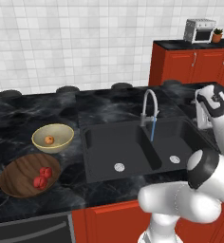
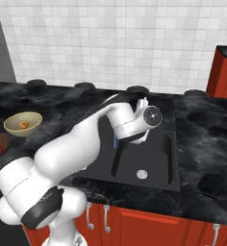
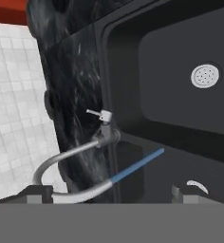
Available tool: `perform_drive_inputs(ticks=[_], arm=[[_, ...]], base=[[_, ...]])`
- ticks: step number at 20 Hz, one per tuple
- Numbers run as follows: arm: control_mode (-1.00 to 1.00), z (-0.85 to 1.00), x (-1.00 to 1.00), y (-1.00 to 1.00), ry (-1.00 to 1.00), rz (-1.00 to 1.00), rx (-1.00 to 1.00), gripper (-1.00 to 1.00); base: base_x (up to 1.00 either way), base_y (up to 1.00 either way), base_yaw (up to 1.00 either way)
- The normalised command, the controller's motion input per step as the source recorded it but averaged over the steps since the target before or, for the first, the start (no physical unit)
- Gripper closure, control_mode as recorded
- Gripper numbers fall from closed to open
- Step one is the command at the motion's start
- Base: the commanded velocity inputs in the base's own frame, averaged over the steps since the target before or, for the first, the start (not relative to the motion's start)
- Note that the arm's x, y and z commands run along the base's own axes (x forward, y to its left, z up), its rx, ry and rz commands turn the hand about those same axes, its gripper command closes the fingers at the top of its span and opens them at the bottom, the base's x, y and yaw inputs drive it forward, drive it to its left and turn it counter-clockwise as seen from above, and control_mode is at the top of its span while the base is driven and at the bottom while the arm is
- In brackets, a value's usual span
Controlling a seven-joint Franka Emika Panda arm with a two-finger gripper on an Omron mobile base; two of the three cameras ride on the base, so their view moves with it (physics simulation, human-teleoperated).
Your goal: Pick the bell peppers from the sink and place them in one bowl. Place the tangerine in the other bowl. Then turn off the sink faucet.
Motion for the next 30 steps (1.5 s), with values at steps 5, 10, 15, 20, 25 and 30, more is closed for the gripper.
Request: perform_drive_inputs(ticks=[5,10,15,20,25,30], arm=[[-1.0,-0.3,0.4,-0.21,0.05,0.09,0.04,-1.0],[-1.0,-0.38,0.51,-0.02,0.12,0.04,0.0,-1.0],[-1.0,-0.31,0.46,0.0,0.03,0.0,0.0,-1.0],[-1.0,-0.37,0.51,0.0,0.02,0.0,0.01,-1.0],[-1.0,-0.29,0.23,0.0,0.0,0.0,0.01,-1.0],[-1.0,-0.15,0.19,0.04,0.0,0.03,0.0,-1.0]], base=[[0.0,0.0,0.0],[0.0,0.0,0.0],[0.0,0.0,0.0],[0.0,0.0,0.0],[0.0,0.0,0.0],[0.0,0.0,0.0]])
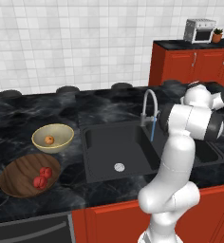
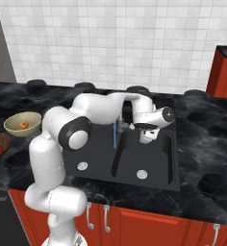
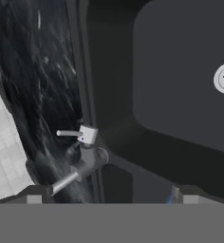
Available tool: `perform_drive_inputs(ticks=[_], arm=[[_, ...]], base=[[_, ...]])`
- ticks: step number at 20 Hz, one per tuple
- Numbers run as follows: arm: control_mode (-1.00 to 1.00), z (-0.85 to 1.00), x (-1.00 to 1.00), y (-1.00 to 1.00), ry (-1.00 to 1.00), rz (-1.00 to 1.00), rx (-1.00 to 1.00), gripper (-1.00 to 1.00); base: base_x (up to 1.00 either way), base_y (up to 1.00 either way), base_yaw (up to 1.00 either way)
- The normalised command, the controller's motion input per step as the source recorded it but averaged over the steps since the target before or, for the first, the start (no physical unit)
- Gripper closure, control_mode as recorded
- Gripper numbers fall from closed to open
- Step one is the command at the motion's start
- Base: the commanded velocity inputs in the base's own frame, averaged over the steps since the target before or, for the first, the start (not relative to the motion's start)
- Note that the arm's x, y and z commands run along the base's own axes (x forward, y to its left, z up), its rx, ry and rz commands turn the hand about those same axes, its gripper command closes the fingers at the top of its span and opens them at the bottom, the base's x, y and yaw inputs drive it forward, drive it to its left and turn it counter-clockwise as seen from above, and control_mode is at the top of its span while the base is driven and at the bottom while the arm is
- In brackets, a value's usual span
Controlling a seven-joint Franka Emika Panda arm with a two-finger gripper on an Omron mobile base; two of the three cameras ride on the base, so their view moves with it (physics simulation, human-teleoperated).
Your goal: Pick the bell peppers from the sink and place them in one bowl. Place the tangerine in the other bowl. Then turn off the sink faucet.
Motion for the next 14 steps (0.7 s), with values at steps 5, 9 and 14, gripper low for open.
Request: perform_drive_inputs(ticks=[5,9,14], arm=[[-1.0,-0.18,0.37,0.13,0.05,0.08,0.0,-1.0],[-1.0,-0.2,0.38,0.13,0.09,0.06,0.0,-1.0],[-1.0,-0.23,0.43,0.02,0.09,0.05,0.0,-1.0]], base=[[0.0,0.0,0.0],[0.0,0.0,0.0],[0.0,0.0,0.0]])
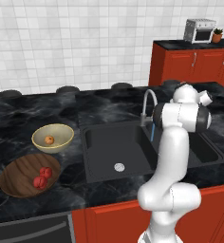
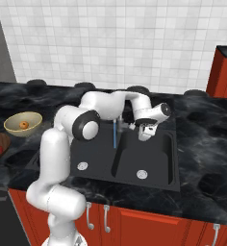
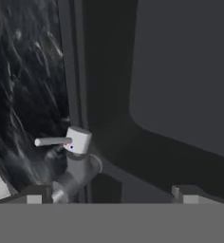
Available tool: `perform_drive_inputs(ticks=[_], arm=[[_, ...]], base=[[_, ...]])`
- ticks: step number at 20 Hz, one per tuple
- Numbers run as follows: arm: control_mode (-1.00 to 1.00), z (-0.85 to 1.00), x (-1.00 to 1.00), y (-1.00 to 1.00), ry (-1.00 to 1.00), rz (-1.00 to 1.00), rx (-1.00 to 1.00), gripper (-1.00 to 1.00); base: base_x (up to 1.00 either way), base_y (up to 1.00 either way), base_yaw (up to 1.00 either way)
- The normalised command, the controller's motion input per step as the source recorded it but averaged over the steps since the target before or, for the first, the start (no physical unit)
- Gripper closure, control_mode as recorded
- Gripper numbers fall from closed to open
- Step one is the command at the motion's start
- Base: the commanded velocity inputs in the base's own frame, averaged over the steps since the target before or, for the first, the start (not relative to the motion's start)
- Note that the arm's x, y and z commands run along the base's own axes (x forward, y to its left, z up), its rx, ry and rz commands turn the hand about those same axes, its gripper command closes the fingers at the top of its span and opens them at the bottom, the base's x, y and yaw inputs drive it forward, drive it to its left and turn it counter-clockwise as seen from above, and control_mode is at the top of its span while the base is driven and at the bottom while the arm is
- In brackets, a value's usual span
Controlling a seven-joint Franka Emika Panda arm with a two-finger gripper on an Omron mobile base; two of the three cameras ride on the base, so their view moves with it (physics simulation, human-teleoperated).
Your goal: Pick the bell peppers from the sink and place them in one bowl. Place the tangerine in the other bowl. Then turn off the sink faucet.
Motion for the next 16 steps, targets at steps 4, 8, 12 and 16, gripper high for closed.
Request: perform_drive_inputs(ticks=[4,8,12,16], arm=[[-1.0,-0.26,0.41,0.0,0.04,0.04,0.01,-1.0],[-1.0,-0.33,0.36,0.0,0.04,0.01,0.02,-1.0],[-1.0,-0.25,0.29,0.0,0.05,0.0,0.02,-1.0],[-1.0,-0.14,0.34,0.03,0.08,0.0,0.0,-1.0]], base=[[0.0,0.0,0.0],[0.0,0.0,0.0],[0.0,0.0,0.0],[0.0,0.0,0.0]])
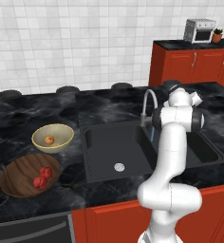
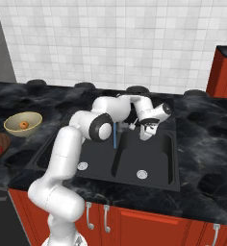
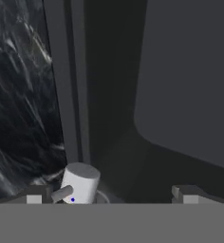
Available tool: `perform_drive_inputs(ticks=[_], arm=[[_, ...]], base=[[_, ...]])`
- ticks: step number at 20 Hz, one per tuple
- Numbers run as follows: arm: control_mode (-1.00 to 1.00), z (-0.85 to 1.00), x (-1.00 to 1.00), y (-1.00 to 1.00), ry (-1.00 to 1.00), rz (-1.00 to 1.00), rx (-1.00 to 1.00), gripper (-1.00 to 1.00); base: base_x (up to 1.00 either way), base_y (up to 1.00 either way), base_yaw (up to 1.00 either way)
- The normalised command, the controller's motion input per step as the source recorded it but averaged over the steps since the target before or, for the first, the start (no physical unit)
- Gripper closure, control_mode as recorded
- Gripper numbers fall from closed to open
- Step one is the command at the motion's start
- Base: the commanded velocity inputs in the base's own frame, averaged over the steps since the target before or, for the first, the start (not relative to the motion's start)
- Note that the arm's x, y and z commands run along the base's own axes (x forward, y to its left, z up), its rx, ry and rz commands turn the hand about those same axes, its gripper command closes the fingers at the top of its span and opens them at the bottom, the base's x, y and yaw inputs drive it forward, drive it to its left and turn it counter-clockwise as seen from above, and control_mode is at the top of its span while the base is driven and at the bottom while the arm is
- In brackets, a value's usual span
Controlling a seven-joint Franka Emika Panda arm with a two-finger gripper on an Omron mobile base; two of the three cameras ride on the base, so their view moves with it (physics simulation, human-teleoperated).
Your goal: Pick the bell peppers from the sink and place them in one bowl. Place the tangerine in the other bowl. Then turn off the sink faucet.
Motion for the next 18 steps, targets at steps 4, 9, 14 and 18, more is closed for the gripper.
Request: perform_drive_inputs(ticks=[4,9,14,18], arm=[[-1.0,-0.09,0.25,0.05,0.05,0.0,0.0,-1.0],[-1.0,-0.22,0.21,0.01,0.05,0.0,0.0,-1.0],[-1.0,-0.26,0.2,0.1,0.08,0.0,0.0,-1.0],[-1.0,-0.04,0.06,0.23,0.01,0.0,0.0,-1.0]], base=[[0.0,0.0,0.0],[0.0,0.0,0.0],[0.0,0.0,0.0],[0.0,0.0,0.0]])
